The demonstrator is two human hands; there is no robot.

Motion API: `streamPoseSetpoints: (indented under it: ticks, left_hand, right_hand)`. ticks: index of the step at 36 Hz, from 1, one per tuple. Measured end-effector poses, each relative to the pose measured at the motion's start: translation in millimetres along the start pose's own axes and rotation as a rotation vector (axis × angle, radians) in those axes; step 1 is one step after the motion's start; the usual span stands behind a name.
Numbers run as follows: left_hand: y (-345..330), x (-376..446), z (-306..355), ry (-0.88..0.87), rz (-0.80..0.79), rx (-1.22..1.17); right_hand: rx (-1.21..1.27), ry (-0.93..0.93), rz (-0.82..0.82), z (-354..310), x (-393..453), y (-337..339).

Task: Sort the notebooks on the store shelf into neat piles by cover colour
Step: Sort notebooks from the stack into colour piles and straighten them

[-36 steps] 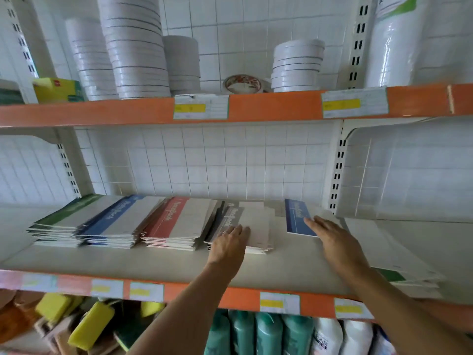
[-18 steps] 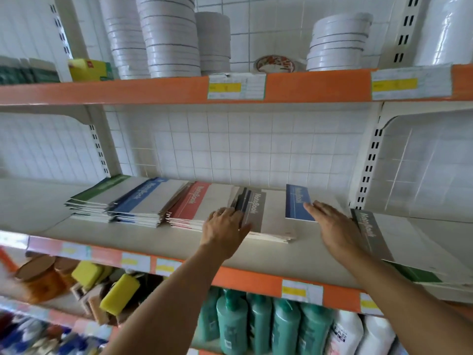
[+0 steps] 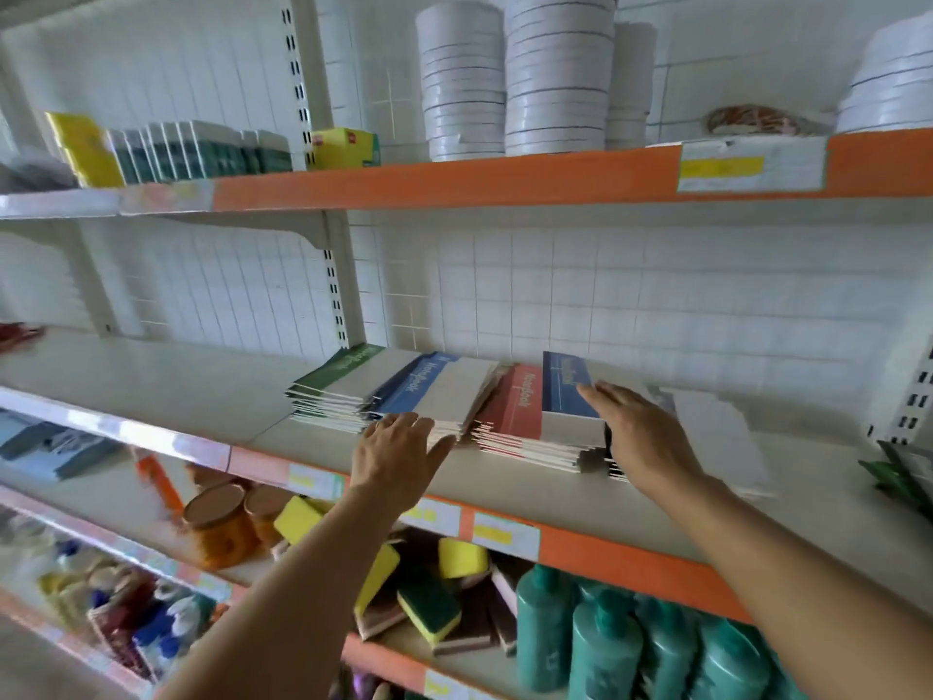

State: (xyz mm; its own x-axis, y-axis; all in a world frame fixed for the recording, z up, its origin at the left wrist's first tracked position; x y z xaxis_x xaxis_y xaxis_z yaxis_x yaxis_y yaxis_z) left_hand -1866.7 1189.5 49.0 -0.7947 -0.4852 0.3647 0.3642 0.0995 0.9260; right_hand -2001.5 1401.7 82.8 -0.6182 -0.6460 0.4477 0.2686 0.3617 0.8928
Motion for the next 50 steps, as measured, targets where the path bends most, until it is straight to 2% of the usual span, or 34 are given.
streamPoseSetpoints:
  ticks: [9, 20, 26, 31, 39, 45, 50]
  left_hand:
    - [-5, 27, -91, -0.085, -0.006, -0.020]
    - [7, 59, -128, -0.111, 0.064, -0.135]
    - [-2, 74, -141, -0.059, 0.061, -0.112]
    - [-2, 82, -145, -0.079, 0.068, -0.109]
    - [-7, 87, -147, -0.109, 0.045, -0.129]
    - [-11, 84, -143, -0.165, 0.029, -0.151]
    - [-12, 80, -137, -0.211, 0.024, -0.185]
  right_hand:
    - [0.001, 0.020, -0.059, -117, 43, -42]
    - [-0.036, 0.066, -0.071, -183, 92, -59]
    - [-0.030, 0.138, -0.104, -201, 109, -85]
    - [-0.050, 0.116, -0.163, -203, 115, -101]
    - [-0.100, 0.139, -0.378, -206, 117, -138]
    - [-0.127, 0.087, -0.338, -201, 124, -138]
    - [-0.113, 0.064, -0.185, -204, 117, -117]
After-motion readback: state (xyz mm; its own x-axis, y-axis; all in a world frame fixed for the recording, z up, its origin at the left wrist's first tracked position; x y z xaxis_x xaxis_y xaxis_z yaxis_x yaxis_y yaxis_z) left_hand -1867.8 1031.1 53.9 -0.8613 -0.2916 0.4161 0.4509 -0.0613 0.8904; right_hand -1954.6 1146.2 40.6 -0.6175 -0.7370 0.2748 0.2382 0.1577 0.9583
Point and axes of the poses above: each hand's wrist, its own x-axis towards the middle knuckle, its own y-axis out of the back of the hand, z = x × y, the point moved 10 cm from there along x, towards the middle knuckle, and after that the axes turned 5 degrees about -x, right-handed, at the moved point
